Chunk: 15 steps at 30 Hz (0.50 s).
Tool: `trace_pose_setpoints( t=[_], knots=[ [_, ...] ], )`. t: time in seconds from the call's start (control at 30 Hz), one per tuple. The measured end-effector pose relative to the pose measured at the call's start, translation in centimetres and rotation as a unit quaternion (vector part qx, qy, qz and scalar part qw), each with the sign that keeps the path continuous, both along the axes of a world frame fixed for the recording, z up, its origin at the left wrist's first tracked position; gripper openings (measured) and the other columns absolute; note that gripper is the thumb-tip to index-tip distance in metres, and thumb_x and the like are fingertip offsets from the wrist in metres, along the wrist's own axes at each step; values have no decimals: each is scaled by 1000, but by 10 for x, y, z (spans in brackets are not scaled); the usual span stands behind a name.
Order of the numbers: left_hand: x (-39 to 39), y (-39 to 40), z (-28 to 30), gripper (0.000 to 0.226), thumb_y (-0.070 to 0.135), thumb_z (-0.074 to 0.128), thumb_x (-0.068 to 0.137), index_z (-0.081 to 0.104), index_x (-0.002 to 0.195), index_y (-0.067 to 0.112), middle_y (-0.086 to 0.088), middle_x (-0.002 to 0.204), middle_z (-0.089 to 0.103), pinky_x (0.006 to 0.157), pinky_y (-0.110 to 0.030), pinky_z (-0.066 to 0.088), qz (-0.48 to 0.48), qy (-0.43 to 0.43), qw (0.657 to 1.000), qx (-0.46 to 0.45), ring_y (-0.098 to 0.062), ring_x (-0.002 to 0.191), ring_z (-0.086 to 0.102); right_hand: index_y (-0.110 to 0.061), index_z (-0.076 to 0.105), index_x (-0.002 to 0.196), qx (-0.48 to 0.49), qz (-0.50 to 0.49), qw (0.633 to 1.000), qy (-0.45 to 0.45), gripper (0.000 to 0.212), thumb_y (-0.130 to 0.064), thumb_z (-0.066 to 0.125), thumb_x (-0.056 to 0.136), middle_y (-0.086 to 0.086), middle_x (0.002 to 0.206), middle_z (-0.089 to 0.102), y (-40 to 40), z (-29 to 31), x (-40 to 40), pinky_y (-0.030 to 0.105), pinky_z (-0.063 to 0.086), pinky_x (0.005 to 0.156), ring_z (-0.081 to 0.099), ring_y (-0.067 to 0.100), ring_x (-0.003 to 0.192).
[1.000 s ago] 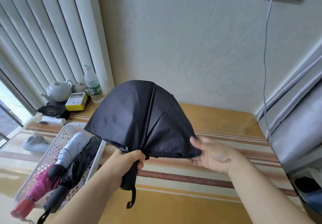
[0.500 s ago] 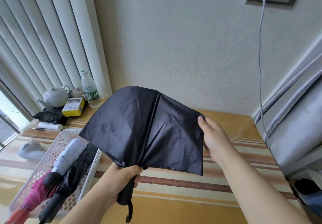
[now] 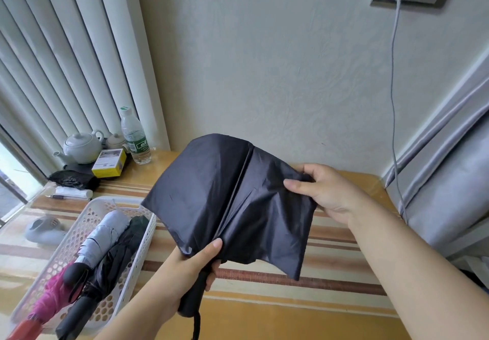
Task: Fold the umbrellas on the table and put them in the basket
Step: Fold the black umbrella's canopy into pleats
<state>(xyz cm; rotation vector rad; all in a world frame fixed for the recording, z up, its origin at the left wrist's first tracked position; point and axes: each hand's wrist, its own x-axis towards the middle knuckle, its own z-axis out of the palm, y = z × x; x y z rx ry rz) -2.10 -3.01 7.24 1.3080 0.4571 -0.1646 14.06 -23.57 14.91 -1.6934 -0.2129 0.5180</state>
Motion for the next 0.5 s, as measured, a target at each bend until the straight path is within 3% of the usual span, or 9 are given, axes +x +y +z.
trace_pose_setpoints(
  t=[0.1,0.17,0.27,0.37,0.43,0.5],
  knots=[
    [2,9,-1,25,26,67,81,54,83,5,-9,62,48,48,-28,38,40,-4,999,-1,-20,49,43,-6,65,91,31,-1,1000,-5,16,8,58,87,3,78,69,-11,-1,1,20,52,59,63,15,70],
    [3,13,-3,30,28,67,80,51,74,4,-8,60,47,52,-28,38,37,-13,998,38,-20,50,44,-7,64,92,6,28,1000,4,17,8,58,88,4,80,69,-15,-3,-2,22,51,62,61,19,75],
    [0,15,-4,38,34,68,77,50,67,2,-9,57,48,57,-29,39,15,-27,997,70,-20,51,46,-11,63,107,-45,86,993,64,30,-18,68,79,6,104,72,-13,4,-7,28,54,82,68,21,96],
    [-3,13,-4,45,40,72,77,53,61,2,-14,52,50,58,-26,40,-20,-43,996,80,-21,51,48,-19,65,101,-110,61,991,51,48,-49,63,64,-1,110,69,-6,16,-2,25,48,89,62,15,105],
    [-5,12,-3,41,40,68,70,53,57,4,-17,51,50,55,-22,41,-30,-42,996,70,-23,51,48,-26,66,97,-150,50,987,3,51,-60,61,58,-7,119,62,-1,23,4,28,36,103,51,9,114],
    [-6,11,-4,44,42,72,62,54,58,3,-20,51,51,53,-21,41,-40,-35,997,55,-23,50,48,-29,68,95,-152,85,984,-23,43,-58,64,64,-9,117,64,6,28,7,27,35,104,53,6,114]
  ],
)
